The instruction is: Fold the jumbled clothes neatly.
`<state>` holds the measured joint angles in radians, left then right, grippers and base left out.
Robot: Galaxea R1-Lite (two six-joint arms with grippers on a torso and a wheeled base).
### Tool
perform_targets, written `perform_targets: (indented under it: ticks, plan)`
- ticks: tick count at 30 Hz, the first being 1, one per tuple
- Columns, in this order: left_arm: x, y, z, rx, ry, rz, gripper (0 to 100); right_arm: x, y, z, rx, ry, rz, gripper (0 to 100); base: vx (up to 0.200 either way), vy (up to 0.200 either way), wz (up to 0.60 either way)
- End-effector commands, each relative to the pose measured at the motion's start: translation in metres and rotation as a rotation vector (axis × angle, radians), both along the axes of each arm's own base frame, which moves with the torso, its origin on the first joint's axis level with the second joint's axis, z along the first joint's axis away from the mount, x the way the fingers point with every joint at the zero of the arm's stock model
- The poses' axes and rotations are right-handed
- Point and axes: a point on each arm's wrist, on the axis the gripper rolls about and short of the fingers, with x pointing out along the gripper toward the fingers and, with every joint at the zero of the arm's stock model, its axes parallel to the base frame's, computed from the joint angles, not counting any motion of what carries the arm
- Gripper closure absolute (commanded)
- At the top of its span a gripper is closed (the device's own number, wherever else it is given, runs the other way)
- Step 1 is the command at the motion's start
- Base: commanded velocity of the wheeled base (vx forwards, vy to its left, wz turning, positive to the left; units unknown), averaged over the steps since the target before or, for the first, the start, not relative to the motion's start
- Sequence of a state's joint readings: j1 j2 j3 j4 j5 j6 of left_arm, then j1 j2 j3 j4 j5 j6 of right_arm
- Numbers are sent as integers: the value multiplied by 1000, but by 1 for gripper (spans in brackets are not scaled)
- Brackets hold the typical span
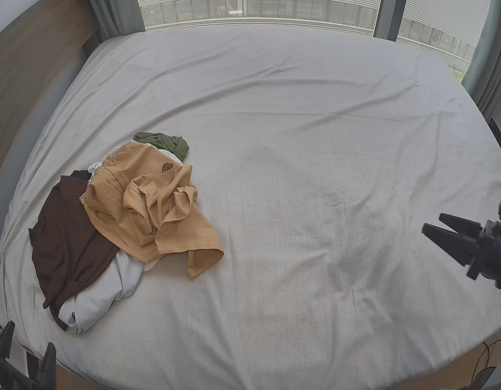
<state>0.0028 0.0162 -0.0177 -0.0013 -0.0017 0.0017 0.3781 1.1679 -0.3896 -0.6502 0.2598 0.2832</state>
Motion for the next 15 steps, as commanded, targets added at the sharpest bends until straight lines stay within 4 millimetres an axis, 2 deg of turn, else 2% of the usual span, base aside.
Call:
perform_targets:
  ticks: [1, 3, 4, 8, 15]
  plan:
    - [0, 0, -5, 0, 1, 0, 0, 59, 55, -23, -16, 139, 122, 0, 0, 0, 0]
    - [0, 0, -5, 0, 1, 0, 0, 63, 60, -24, -16, 143, 131, 0, 0, 0, 0]
    - [0, 0, -5, 0, 1, 0, 0, 73, 71, -24, -8, 145, 151, 0, 0, 0, 0]
    - [0, 0, -5, 0, 1, 0, 0, 89, 91, -28, 4, 158, 178, 0, 0, 0, 0]
    - [0, 0, -5, 0, 1, 0, 0, 123, 116, -50, 9, 197, 201, 0, 0, 0, 0]
